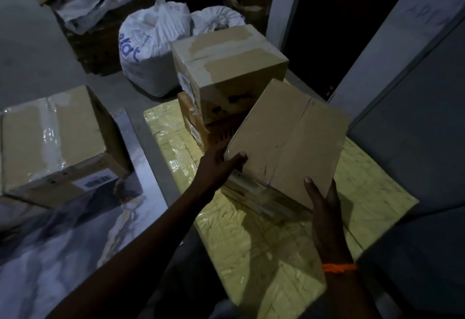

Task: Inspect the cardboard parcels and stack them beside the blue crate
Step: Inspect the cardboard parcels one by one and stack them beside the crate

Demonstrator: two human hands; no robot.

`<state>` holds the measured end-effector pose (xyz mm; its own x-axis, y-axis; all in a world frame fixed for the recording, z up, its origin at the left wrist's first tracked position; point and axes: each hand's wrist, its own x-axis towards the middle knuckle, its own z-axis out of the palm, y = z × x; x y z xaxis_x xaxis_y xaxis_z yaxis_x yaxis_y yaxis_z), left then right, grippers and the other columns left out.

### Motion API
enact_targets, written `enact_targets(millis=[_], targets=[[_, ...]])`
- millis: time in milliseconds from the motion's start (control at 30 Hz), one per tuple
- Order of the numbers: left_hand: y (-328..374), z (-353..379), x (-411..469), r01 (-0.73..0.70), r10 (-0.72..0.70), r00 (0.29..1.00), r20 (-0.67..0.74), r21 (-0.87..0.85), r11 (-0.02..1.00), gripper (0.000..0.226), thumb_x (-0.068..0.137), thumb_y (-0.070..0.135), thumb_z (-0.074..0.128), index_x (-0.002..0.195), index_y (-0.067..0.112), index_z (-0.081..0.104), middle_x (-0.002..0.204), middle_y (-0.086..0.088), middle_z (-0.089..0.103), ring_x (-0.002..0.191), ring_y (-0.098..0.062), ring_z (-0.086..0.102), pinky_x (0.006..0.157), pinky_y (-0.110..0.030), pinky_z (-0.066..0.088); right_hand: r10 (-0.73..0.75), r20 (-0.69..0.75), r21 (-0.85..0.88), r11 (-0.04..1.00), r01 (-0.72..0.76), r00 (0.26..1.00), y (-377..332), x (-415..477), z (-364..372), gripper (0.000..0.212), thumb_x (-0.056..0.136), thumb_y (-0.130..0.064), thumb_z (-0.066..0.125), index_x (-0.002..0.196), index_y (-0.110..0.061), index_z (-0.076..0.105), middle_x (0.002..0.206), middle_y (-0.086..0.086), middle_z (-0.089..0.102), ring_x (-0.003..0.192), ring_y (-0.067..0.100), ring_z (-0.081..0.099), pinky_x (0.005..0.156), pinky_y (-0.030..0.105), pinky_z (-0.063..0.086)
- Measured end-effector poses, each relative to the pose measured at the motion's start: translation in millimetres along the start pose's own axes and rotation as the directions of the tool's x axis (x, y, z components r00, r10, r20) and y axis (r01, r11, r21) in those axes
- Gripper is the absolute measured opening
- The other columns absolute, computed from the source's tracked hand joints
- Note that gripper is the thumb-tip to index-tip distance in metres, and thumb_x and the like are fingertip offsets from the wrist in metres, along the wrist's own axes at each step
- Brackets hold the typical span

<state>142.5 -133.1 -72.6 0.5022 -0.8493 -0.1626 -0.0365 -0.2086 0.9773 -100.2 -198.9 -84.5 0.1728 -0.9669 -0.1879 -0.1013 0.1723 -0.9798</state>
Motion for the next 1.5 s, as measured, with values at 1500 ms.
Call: enact_targets(millis=[1500], targets=[[-168,-283,-377,0.348,-0.442,0.486,-0.753,-0.297,0.889,0.058,0.094,0.026,0.071,0.147,0.019,0.049,0.135,0.002,0.057,0.115,-0.022,0.063,0.089,-0.037,0.056,0.202,0.845,-0.363,0.897,0.253,0.495,95,-166,309,0.062,0.093,-0.024,0.076,0.149,-0.018,0.049,0.140,0.002,0.062,0.126,0.018,0.061,0.108,0.044,0.051]])
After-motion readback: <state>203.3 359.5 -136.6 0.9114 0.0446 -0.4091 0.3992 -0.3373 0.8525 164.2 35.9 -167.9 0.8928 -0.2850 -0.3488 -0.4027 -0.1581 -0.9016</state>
